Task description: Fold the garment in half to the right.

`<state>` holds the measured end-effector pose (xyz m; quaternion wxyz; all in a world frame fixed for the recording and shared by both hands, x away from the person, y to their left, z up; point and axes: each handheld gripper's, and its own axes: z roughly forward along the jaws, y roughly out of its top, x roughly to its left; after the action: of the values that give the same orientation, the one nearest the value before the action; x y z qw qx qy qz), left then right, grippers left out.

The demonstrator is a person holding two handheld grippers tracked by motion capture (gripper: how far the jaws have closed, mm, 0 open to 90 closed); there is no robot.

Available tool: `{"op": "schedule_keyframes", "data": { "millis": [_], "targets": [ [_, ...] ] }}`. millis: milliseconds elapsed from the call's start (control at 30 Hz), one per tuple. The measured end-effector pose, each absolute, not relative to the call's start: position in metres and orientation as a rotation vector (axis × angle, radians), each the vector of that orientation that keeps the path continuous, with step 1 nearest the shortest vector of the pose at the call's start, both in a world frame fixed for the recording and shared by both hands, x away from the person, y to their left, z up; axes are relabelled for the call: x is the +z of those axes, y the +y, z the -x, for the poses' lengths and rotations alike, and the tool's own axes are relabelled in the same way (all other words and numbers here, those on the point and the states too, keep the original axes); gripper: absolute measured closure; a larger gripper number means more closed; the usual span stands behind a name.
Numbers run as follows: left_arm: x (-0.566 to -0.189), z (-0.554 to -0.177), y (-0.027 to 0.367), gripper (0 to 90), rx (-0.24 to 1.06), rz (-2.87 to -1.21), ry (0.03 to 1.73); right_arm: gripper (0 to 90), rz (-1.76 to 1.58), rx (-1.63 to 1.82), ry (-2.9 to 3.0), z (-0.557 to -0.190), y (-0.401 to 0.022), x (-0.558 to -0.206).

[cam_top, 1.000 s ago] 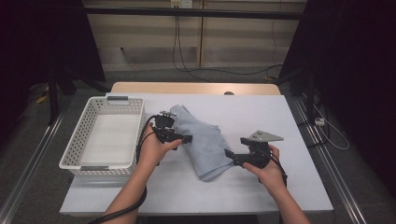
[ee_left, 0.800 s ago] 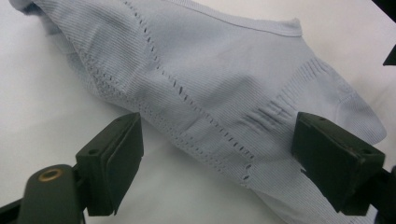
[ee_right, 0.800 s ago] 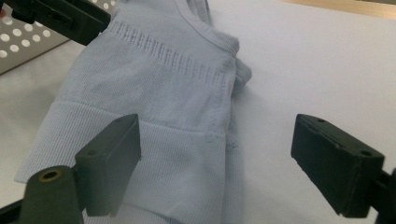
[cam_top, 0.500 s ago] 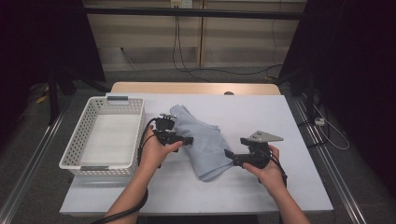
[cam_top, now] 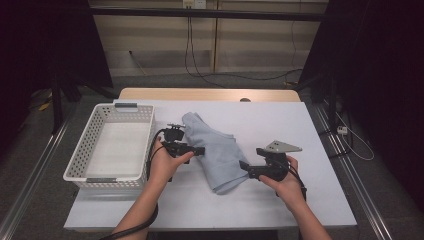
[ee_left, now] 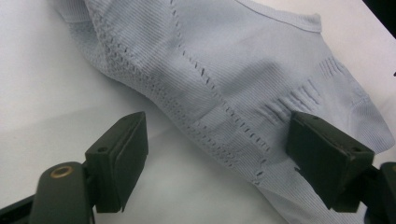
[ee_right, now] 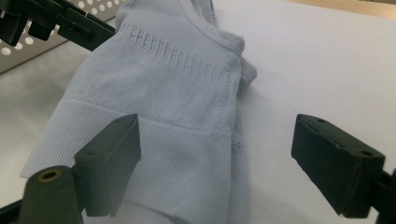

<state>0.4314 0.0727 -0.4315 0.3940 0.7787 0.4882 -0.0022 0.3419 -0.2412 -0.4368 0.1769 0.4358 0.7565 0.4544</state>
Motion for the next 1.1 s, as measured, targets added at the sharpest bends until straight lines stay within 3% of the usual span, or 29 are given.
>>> {"op": "schedule_keyframes", "data": {
  "millis": [433,1100],
  "targets": [
    [-0.421,-0.428,0.068,17.7,-0.022,-1.935,1.221,15.5,-1.246,1.292,2.127,-0.341,-0.244,-0.436],
    [-0.441,-0.430,0.056,18.0,-0.040,-1.947,1.255,15.3,-1.245,1.291,2.118,-0.335,-0.246,-0.434]
  ]
}}
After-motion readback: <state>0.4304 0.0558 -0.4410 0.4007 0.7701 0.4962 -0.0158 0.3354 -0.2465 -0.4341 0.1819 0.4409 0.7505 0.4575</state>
